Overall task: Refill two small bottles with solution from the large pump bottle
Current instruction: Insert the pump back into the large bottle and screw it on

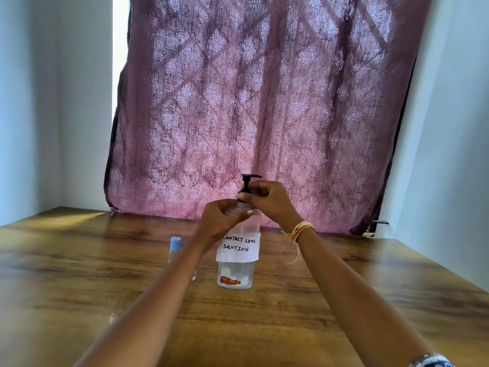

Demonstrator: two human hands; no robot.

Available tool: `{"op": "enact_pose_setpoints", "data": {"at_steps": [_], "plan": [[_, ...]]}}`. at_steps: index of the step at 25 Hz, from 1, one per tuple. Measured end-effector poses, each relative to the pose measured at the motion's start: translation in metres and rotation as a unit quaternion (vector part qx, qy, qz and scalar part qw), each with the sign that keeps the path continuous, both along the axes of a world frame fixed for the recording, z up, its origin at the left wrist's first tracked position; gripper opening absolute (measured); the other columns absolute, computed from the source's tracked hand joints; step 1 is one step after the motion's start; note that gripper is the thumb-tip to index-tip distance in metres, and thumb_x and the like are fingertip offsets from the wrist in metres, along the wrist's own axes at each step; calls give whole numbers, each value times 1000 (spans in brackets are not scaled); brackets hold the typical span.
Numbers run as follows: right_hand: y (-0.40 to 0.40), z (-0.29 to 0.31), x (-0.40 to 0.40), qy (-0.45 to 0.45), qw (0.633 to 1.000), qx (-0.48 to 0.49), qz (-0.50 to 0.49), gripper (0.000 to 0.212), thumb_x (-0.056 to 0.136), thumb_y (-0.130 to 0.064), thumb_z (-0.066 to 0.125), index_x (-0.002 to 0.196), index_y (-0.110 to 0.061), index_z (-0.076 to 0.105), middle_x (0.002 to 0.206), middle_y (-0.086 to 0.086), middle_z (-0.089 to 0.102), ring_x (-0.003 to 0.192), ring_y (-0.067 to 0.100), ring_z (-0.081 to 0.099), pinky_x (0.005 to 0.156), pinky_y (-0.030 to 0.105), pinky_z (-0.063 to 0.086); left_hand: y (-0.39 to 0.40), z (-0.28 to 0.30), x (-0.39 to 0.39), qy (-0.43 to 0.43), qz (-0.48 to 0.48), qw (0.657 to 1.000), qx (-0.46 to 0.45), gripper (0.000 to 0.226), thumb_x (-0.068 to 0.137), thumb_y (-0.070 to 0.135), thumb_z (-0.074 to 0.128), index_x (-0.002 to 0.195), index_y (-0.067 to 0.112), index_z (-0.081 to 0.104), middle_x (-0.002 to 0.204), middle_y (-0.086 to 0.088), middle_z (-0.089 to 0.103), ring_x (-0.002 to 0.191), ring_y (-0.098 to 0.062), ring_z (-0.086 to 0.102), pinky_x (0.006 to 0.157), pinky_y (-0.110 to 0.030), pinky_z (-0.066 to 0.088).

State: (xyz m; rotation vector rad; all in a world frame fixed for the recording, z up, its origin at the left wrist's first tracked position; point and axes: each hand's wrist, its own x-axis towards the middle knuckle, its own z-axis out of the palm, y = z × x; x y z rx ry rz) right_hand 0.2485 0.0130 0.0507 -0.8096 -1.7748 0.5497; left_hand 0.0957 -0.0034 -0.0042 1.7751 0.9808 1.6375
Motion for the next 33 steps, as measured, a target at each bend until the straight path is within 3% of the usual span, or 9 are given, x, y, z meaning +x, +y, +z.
{"op": "enact_pose_setpoints", "data": {"at_steps": [3,6,10,12,14,16,24,29,33], "plan": [[-3,3,4,-17,998,-29,58,11,73,-15,82,82,-19,76,78,0,76,76,13,72,75,26,59,-2,-6,0,-31,-39,999,-13,24,68,36,84,89,28,76,85,7,78,77,-7,73,62,-15,51],[-7,-4,1,1,1000,-13,25,19,68,-24,86,81,-13,76,77,4,75,74,19,72,73,34,59,-6,-16,3,-89,-89,991,-34,23,69,35,82,90,37,73,87,4,78,77,-14,74,61,-23,55],[-2,-11,-6,17,1000,19,-16,37,60,-30,90,73,-12,61,59,-10,59,53,4,52,53,21,44,-2,-27,9,-127,-91,988,2,21,72,37,78,92,38,72,88,3,77,79,-14,73,61,-24,57],[4,-10,-4,-9,1000,-2,18,34,67,-23,87,85,-10,61,72,-3,63,65,7,56,62,23,49,1,-30,9,-124,-88,988,13,21,70,43,74,90,37,72,86,4,77,79,-12,73,62,-23,56],[8,-10,3,5,989,-62,132,32,80,-1,71,110,2,60,104,16,67,94,20,64,87,35,55,4,-34,7,-117,-91,989,22,24,72,46,72,91,31,72,86,1,77,80,-14,72,64,-24,55],[10,-11,9,40,966,-108,231,41,83,9,57,124,10,52,121,29,59,108,34,60,96,40,52,4,-33,7,-110,-97,989,29,26,73,44,71,92,27,72,85,-2,76,79,-17,71,65,-27,56],[12,-25,7,126,967,-96,200,24,65,2,80,79,-15,69,82,7,74,77,21,70,76,33,59,-1,-33,12,-102,-39,992,59,18,74,30,77,88,23,69,68,7,72,64,-9,67,57,-25,54],[10,-22,5,145,937,-126,293,25,87,-4,58,112,-4,59,110,12,69,102,22,66,85,34,57,-3,-33,13,-88,-18,994,61,32,69,37,73,90,14,68,64,7,71,60,-8,66,54,-21,53],[6,-20,10,167,939,-117,276,28,87,8,53,115,8,59,96,9,75,92,22,71,82,33,58,-1,-33,12,-82,-14,994,65,34,70,38,77,92,14,69,68,2,71,60,-10,67,55,-23,54]]}}
